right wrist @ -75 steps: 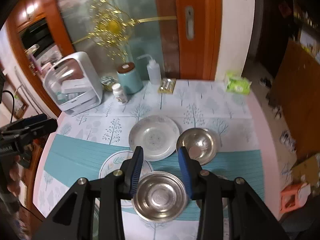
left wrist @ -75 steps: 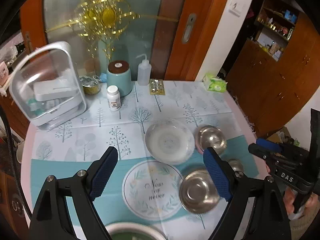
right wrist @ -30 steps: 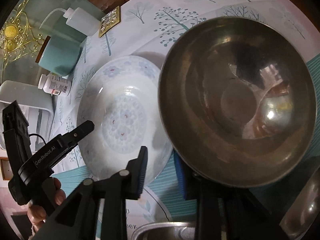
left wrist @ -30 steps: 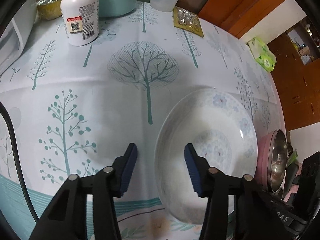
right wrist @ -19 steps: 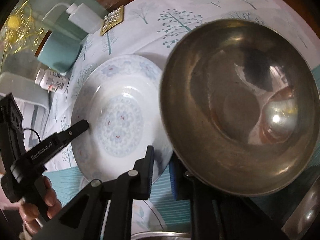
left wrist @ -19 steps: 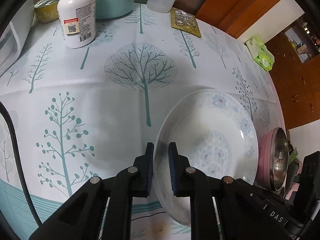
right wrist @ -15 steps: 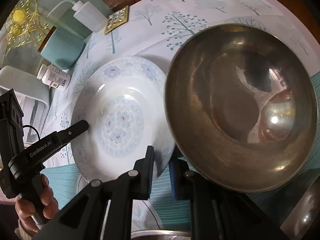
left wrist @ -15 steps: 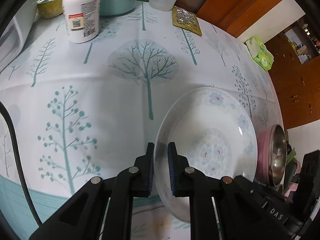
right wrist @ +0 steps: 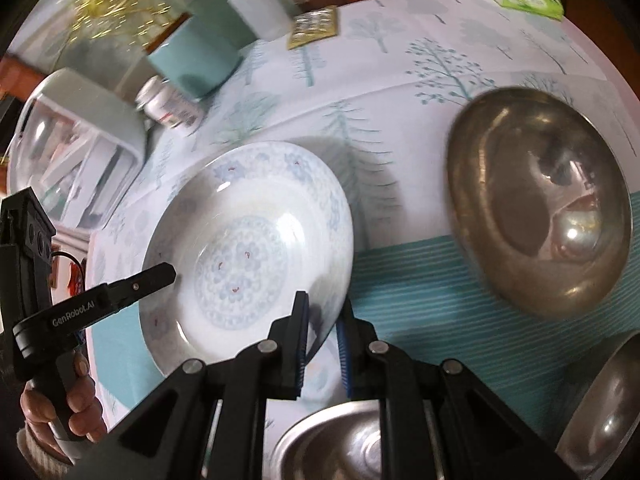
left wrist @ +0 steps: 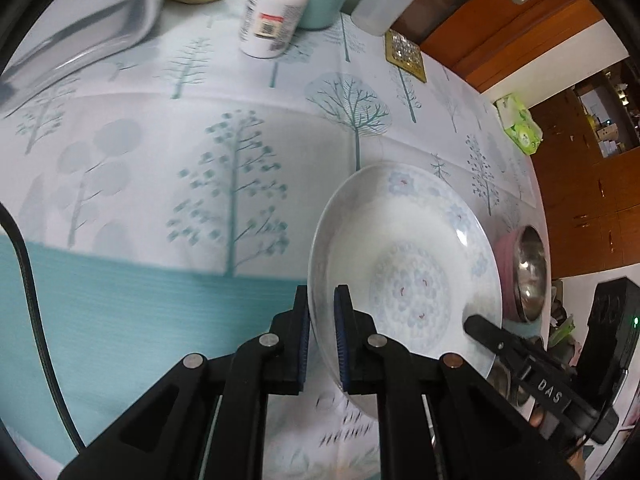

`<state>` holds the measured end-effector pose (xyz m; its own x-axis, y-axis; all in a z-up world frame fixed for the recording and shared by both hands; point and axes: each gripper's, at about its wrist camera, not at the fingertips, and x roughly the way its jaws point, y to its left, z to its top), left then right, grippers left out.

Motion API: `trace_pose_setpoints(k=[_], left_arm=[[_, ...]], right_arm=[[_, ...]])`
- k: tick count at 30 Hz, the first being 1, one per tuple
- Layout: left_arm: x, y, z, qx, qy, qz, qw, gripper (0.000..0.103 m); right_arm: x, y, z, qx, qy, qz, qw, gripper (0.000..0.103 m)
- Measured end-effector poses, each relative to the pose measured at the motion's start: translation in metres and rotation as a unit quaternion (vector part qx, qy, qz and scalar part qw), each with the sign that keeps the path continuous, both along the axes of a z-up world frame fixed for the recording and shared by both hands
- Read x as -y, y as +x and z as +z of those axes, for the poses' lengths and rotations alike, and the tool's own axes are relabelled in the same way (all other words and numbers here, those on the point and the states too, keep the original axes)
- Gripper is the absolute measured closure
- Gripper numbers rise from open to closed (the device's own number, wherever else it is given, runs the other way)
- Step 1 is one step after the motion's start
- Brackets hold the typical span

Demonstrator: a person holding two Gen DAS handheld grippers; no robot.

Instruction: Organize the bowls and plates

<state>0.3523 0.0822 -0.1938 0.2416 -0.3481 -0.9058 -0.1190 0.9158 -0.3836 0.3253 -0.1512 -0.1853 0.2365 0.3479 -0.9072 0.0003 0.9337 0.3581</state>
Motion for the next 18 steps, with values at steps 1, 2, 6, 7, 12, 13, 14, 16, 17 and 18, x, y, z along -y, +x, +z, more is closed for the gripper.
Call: trace_pose_setpoints(k=[1, 2, 6, 7, 12, 13, 14, 16, 17, 18], left_arm=[[-0.006, -0.01, 0.007, 0.003, -0.001, 0.004, 1.0, 0.094], [-0.009, -0.02, 0.012, 0.003, -0.003, 0.009, 1.0, 0.094], [-0.03, -0.061, 0.035, 0.008, -0.007, 0.025, 0.9996, 0.094], [-0.036, -0.075, 0.041, 0.008, -0.008, 0.032, 0.9994, 0.094], [-0.058, -0.142, 0.063, 0.009, -0.009, 0.064, 0.9979, 0.094], [-0.062, -0.155, 0.066, 0.009, -0.007, 0.069, 0.9976, 0.094], [-0.065, -0.17, 0.068, 0.009, -0.005, 0.074, 0.9972, 0.094], [-0.07, -0.202, 0.071, 0.005, -0.003, 0.088, 0.9961, 0.094], [-0.072, -0.216, 0.072, 0.004, -0.002, 0.094, 0.9955, 0.094], [-0.073, -0.23, 0.072, 0.004, 0.0, 0.1, 0.995, 0.094]], right_arm=[[-0.003, -0.004, 0.005, 0.005, 0.001, 0.008, 1.0, 0.09], [-0.006, -0.009, 0.009, 0.008, 0.002, 0.014, 1.0, 0.09], [-0.022, -0.036, 0.032, 0.024, 0.005, 0.052, 0.998, 0.09], [-0.025, -0.044, 0.037, 0.027, 0.006, 0.062, 0.998, 0.09], [-0.047, -0.094, 0.061, 0.042, 0.014, 0.116, 0.992, 0.09], [-0.051, -0.103, 0.064, 0.044, 0.015, 0.124, 0.991, 0.09], [-0.053, -0.112, 0.066, 0.047, 0.016, 0.132, 0.99, 0.09], [-0.06, -0.133, 0.071, 0.056, 0.013, 0.153, 0.987, 0.09], [-0.064, -0.143, 0.072, 0.059, 0.013, 0.163, 0.985, 0.09], [-0.068, -0.154, 0.073, 0.062, 0.011, 0.175, 0.983, 0.09]])
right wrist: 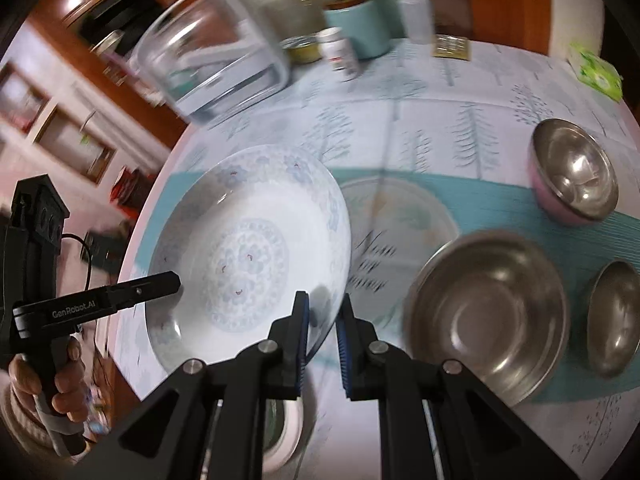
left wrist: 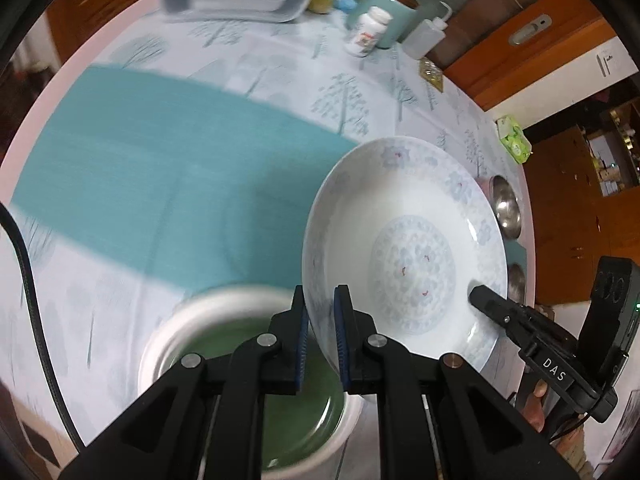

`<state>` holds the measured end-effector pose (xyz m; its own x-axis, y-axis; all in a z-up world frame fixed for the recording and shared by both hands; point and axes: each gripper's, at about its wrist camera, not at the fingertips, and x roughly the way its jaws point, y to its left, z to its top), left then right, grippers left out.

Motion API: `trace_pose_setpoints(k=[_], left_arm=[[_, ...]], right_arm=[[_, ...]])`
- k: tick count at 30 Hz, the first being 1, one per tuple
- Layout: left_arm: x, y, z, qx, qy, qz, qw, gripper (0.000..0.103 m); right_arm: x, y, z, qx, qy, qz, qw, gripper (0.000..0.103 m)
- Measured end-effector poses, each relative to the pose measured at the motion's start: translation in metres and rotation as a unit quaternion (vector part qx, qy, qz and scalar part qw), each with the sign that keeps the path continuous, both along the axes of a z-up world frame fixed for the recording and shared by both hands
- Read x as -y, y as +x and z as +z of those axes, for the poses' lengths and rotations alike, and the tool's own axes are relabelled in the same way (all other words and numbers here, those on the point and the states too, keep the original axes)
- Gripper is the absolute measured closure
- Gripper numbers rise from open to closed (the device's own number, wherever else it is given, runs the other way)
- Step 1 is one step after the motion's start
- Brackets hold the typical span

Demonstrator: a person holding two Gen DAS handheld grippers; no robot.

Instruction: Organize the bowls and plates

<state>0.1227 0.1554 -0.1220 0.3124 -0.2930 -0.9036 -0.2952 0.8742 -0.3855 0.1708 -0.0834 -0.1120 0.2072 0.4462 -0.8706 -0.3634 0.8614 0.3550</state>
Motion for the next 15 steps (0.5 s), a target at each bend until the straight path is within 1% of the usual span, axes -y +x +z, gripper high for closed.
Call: trace_pose_setpoints(k=[4, 7, 9, 13, 15], left_arm=[[-0.003, -0.053, -0.003, -0.002, 0.013, 0.023, 0.9997, 0.094], [-0.006, -0.087, -0.009, -0.006, 0.022, 0.041, 0.9989, 0.094], [-0.006, -0.103, -0.017, -0.012, 0.028, 0.05, 0.9983, 0.094], [-0.009, -0.135, -0.039, -0.027, 0.034, 0.067, 0.9968, 0.094], [-0.012, -0.148, -0.051, -0.028, 0.037, 0.077, 0.9959, 0.094]], right_arm=[[-0.012, -0.039, -0.007, 0.004, -0.007, 0.041, 0.999, 0.09], [-0.019, -0.064, -0.02, -0.016, -0.002, 0.063, 0.998, 0.09], [-0.024, -0.08, -0.032, -0.029, -0.001, 0.075, 0.997, 0.09], [-0.036, -0.102, -0.045, -0.022, -0.013, 0.099, 0.995, 0.09], [-0.04, -0.107, -0.053, -0.026, -0.013, 0.106, 0.994, 0.09]])
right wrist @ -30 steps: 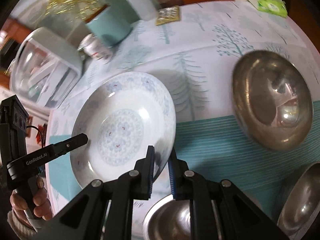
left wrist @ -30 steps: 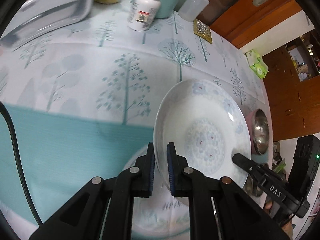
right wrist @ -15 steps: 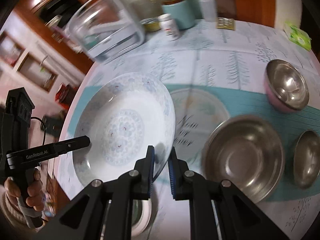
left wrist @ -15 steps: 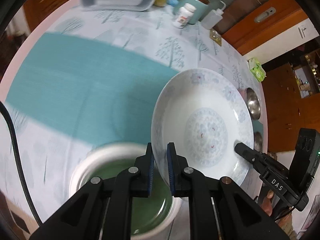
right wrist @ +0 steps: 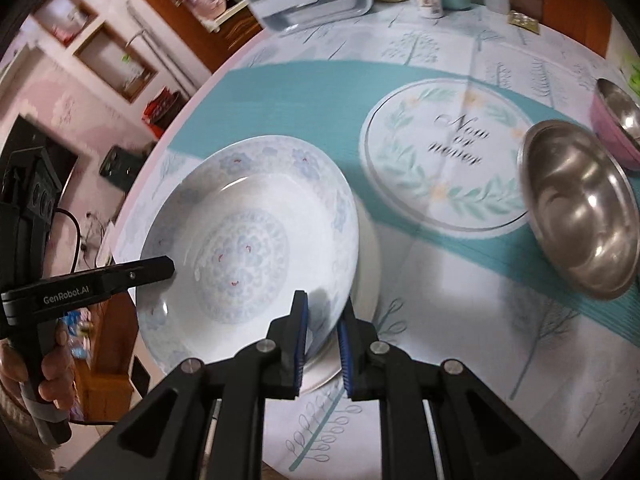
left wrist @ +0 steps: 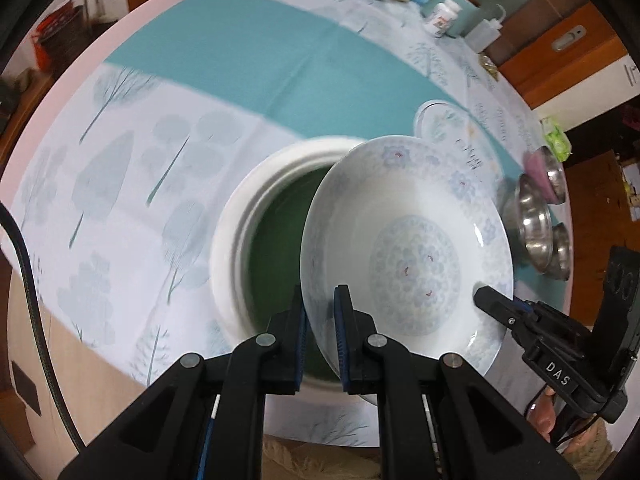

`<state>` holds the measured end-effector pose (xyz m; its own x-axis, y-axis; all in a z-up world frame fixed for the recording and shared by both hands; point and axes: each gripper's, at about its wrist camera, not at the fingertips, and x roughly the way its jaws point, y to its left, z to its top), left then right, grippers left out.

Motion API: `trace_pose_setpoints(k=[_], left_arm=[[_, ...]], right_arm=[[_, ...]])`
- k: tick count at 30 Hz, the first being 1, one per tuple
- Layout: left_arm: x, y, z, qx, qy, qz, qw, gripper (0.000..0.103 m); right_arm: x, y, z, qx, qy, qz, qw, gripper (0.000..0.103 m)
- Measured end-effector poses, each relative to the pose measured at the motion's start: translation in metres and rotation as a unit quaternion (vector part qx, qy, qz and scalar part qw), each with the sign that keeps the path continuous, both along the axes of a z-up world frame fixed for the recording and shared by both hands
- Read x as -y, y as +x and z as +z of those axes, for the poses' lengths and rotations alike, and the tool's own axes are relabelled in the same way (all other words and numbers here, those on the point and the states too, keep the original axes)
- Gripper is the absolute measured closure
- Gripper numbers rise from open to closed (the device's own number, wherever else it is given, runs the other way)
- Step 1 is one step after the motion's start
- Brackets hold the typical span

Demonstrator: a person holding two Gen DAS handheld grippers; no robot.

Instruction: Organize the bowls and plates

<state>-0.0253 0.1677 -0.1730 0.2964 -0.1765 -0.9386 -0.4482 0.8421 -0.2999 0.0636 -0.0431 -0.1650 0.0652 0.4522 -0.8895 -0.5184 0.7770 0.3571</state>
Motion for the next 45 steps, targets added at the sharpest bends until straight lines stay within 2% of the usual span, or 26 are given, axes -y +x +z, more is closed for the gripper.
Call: trace_pose_setpoints(k=[7, 16, 27, 34, 41, 45], left_arm=[[-0.013, -0.024, -0.025, -0.002, 0.006, 0.031, 0.9995, 0.094], [-0.022, -0.026, -0.038, 0.002, 0.007, 0.029, 0.9996, 0.093], [-0.022, -0.014, -0.036, 0.009, 0.027, 0.005, 0.9996, 0.093], [-0.026, -0.011, -0.028, 0.015, 0.046, 0.001, 0.9988, 0.089], [-0.029, -0.011, -0.028, 0.013, 0.041, 0.008, 0.9991, 0.084], [-0.026, -0.009, -0.025, 0.016, 0.045, 0.0, 0.9989, 0.082]], right_arm=[[-0.017, -0.009, -0.024, -0.014, -0.007, 0.012, 1.0, 0.09], [-0.026, -0.009, -0.031, -0.011, -0.013, 0.006, 1.0, 0.09], [-0.025, 0.0, -0.034, -0.031, -0.025, 0.004, 0.999, 0.089], [-0.029, 0.0, -0.032, -0.02, -0.051, 0.016, 0.998, 0.089], [-0.04, -0.006, -0.027, 0.006, -0.084, 0.04, 0.996, 0.083], [-0.043, -0.007, -0.025, -0.003, -0.104, 0.037, 0.994, 0.079]])
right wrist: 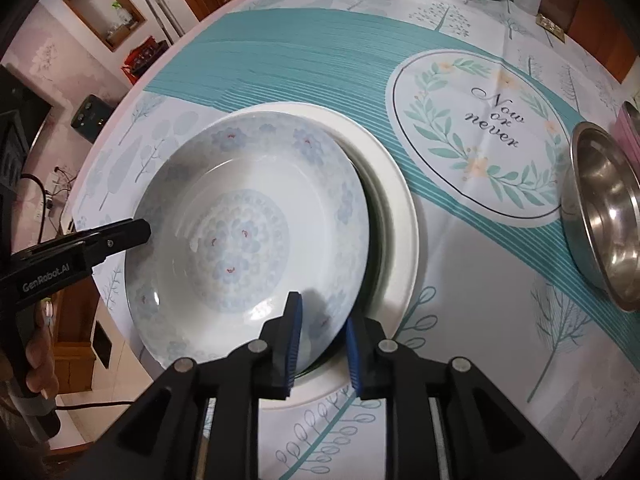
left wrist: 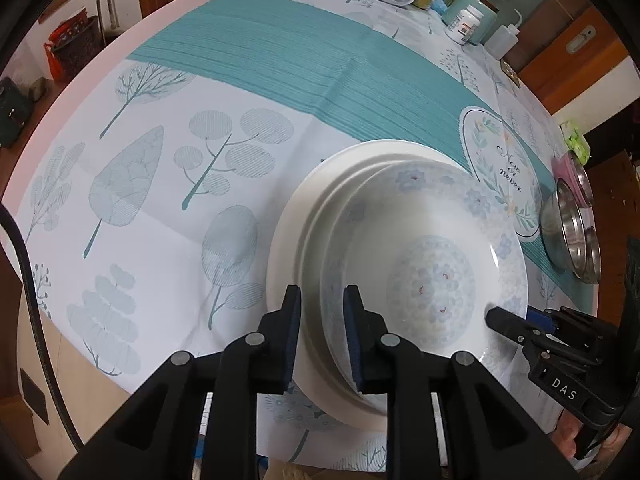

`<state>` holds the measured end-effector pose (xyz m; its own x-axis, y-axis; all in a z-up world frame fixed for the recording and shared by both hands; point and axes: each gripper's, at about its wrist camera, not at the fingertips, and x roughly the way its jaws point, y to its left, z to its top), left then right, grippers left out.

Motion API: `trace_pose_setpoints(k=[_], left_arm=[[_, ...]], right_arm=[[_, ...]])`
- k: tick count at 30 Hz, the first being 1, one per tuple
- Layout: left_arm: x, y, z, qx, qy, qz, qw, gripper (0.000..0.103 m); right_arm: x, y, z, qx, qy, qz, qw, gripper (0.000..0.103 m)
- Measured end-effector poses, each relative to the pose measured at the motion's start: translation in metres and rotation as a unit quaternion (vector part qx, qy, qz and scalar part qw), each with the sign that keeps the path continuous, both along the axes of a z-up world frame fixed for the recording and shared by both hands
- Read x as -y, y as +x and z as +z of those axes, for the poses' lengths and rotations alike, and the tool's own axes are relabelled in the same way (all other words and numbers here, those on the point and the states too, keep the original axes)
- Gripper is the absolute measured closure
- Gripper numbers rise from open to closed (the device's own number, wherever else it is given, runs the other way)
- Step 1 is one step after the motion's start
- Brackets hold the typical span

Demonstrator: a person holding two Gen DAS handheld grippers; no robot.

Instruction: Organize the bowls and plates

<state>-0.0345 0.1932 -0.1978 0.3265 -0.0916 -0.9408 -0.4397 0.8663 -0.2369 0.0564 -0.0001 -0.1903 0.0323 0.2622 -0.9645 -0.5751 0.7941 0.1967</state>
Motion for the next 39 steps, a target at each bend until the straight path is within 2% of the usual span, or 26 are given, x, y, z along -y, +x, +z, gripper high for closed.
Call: trace_pose_setpoints(k=[4, 6, 9, 15, 17, 18, 20, 24, 30, 35, 39], left_arm=[[0.001, 0.001, 0.01, 0.011, 0.007, -0.004, 0.9999, 0.076], [0.001, 0.002, 0.015, 0.017, 0.006, -0.004, 0.9998, 0.074], [-0.002, 0.002, 0.021, 0.023, 0.009, -0.004, 0.9997, 0.073], [0.002, 0.003, 0.03, 0.031, 0.007, -0.009, 0.9995, 0.069], [0.005, 0.003, 0.033, 0.031, 0.008, -0.016, 0.9994, 0.061], [0.008, 0.004, 0.035, 0.032, 0.011, -0.019, 0.9992, 0.053], [0.015, 0.007, 0.041, 0.04, 0.022, -0.029, 0.9985, 0.049], [0.031, 0.016, 0.053, 0.053, 0.025, -0.052, 0.9969, 0.04], [0.074, 0.038, 0.077, 0.076, 0.031, -0.112, 0.9903, 0.026], [0.114, 0.061, 0.094, 0.092, 0.015, -0.164, 0.9821, 0.022], [0.151, 0.084, 0.106, 0.103, 0.013, -0.209, 0.9724, 0.021]], right_arm=[[-0.011, -0.002, 0.002, 0.007, -0.025, 0.008, 1.0, 0.075], [-0.017, -0.006, 0.005, 0.032, -0.05, 0.02, 0.998, 0.068], [-0.026, -0.01, 0.014, 0.084, -0.086, 0.036, 0.992, 0.065], [-0.031, -0.011, 0.026, 0.093, -0.07, 0.042, 0.992, 0.062], [-0.028, -0.01, 0.026, 0.083, -0.061, 0.036, 0.994, 0.062], [-0.025, -0.011, 0.026, 0.073, -0.052, 0.035, 0.995, 0.062], [-0.016, -0.013, 0.026, 0.064, -0.043, 0.029, 0.997, 0.062], [0.007, -0.018, 0.029, 0.078, -0.047, 0.01, 0.996, 0.062], [0.053, -0.018, 0.043, 0.086, -0.039, -0.045, 0.995, 0.062], [0.102, -0.015, 0.064, 0.1, -0.025, -0.111, 0.988, 0.062], [0.135, -0.007, 0.082, 0.121, -0.02, -0.157, 0.98, 0.062]])
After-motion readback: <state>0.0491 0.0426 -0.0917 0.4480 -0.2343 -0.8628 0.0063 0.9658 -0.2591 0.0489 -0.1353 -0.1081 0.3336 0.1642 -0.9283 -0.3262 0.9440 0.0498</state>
